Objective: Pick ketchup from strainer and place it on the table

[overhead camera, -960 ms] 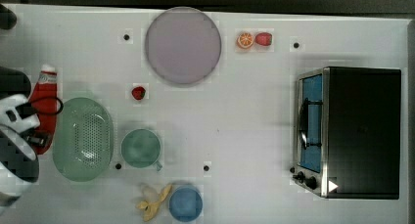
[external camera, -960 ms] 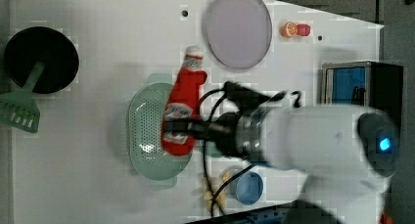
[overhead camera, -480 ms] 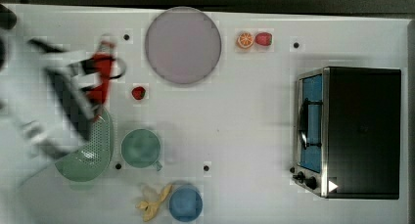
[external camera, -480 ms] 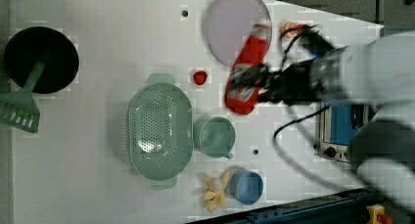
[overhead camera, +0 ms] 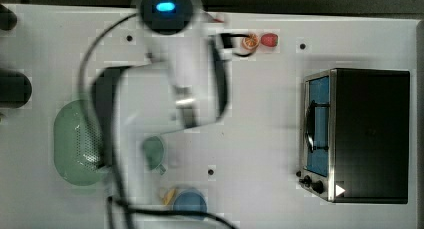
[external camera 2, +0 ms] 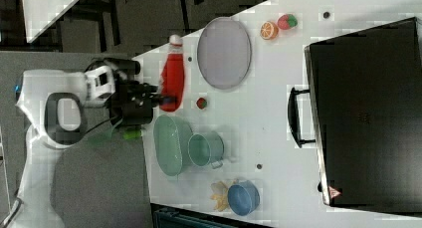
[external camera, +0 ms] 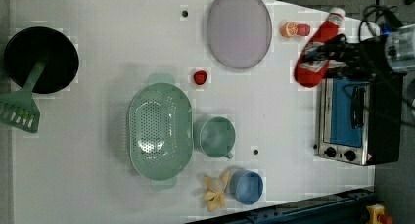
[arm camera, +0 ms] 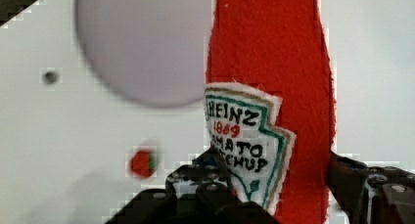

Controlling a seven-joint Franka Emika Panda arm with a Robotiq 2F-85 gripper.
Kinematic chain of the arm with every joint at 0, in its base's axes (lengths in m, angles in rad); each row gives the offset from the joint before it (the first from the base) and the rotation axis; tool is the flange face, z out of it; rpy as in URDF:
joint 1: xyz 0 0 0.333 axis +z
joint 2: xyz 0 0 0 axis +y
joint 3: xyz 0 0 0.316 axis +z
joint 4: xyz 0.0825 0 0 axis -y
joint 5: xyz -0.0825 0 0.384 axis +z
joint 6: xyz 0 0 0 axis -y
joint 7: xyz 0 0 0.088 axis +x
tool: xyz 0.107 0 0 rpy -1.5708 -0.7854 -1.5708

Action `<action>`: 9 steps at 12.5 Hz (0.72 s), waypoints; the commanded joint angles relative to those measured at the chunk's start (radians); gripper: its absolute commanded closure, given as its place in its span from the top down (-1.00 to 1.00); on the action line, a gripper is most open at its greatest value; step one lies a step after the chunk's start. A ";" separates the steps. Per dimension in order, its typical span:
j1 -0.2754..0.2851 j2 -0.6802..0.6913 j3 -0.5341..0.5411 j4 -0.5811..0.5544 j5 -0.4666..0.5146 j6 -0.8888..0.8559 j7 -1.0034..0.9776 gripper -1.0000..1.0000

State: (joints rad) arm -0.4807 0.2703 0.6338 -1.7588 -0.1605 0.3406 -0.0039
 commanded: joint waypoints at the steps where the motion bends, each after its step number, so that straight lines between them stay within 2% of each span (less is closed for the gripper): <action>1: -0.007 -0.029 -0.033 -0.051 -0.011 -0.002 -0.203 0.18; 4: -0.014 -0.029 -0.083 -0.144 -0.011 0.051 -0.223 0.18; 9: -0.014 -0.020 -0.129 -0.388 -0.017 0.347 -0.224 0.18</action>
State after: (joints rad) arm -0.5034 0.2751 0.5010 -2.1367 -0.1704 0.6509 -0.1704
